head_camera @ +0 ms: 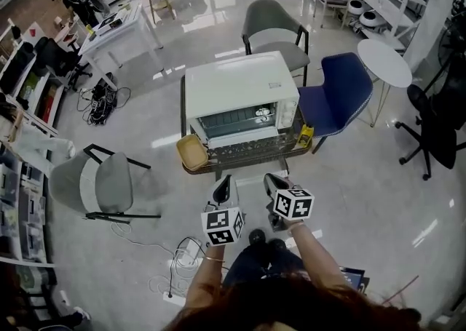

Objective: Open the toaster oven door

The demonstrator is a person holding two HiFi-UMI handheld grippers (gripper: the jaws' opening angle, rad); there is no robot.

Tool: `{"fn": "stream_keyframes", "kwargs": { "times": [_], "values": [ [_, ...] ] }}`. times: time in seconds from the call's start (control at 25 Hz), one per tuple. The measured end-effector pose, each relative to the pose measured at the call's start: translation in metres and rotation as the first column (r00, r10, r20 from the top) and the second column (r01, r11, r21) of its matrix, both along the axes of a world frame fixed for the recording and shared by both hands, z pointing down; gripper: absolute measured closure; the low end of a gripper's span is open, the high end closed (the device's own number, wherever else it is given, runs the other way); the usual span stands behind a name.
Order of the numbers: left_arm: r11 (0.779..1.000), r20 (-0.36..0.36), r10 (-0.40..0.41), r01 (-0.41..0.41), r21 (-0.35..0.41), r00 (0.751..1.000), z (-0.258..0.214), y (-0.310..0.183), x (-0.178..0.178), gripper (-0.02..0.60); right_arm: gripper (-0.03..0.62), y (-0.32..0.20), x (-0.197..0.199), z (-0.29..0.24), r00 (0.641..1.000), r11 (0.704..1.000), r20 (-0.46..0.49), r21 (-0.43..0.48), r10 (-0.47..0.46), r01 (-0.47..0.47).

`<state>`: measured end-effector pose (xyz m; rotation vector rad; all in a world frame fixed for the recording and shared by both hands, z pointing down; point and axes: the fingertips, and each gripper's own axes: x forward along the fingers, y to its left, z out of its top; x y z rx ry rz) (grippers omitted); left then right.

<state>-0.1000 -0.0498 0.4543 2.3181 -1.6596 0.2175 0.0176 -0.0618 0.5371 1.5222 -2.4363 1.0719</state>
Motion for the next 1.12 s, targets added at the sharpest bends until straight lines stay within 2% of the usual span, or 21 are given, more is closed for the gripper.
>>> {"fn": "stream_keyframes", "kwargs": {
  "times": [0.56,1.12],
  "values": [
    [0.995,0.023,0.036,-0.038,0.089,0.999,-0.051,0.008,0.030,0.569,0.592,0.002,0.021,-0.064,0.996,0.988,-0.085,0.148,-0.022,0.035],
    [0.987,0.041,0.086,-0.090,0.134,0.996,-0.084,0.018,0.060,0.569,0.594,0.010,0.039,-0.111,0.983,0.962,-0.179,0.262,-0.032,0.079]
  ]
}}
